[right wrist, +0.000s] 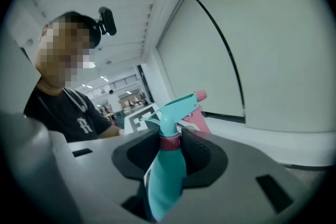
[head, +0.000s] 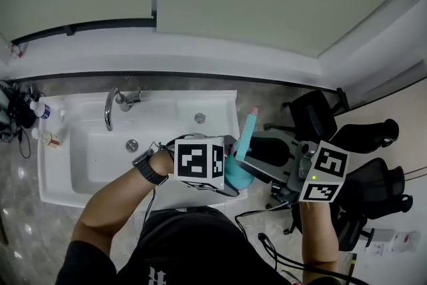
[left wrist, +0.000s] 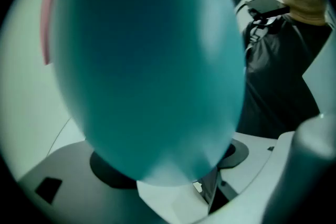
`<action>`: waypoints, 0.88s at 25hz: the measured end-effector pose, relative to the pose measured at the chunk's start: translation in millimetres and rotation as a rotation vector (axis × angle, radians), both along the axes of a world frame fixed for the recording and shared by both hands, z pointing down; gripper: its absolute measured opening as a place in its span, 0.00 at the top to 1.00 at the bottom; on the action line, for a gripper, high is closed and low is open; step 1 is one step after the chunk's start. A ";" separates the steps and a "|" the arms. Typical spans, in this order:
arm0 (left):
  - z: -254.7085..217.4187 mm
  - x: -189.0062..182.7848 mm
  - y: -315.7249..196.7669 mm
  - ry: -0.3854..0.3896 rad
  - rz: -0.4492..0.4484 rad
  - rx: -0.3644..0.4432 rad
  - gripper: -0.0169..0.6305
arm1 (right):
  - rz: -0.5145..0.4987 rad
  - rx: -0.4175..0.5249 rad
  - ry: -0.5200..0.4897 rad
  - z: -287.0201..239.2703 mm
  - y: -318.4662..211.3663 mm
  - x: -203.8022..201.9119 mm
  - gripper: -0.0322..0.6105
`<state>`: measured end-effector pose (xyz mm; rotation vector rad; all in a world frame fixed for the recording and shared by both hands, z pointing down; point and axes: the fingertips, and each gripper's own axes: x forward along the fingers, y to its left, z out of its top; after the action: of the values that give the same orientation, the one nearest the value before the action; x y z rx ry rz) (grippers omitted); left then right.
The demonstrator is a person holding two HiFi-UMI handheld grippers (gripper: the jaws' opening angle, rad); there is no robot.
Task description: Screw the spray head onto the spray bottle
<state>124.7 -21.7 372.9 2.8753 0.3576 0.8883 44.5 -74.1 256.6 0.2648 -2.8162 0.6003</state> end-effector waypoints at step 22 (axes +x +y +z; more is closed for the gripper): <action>-28.2 -21.3 21.4 0.202 0.162 -0.233 0.34 | -0.039 -0.059 -0.303 -39.9 29.2 36.4 0.75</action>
<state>103.3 -0.3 344.7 2.7518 0.6735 0.5343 81.0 -44.9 216.7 0.1146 -3.0756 0.7721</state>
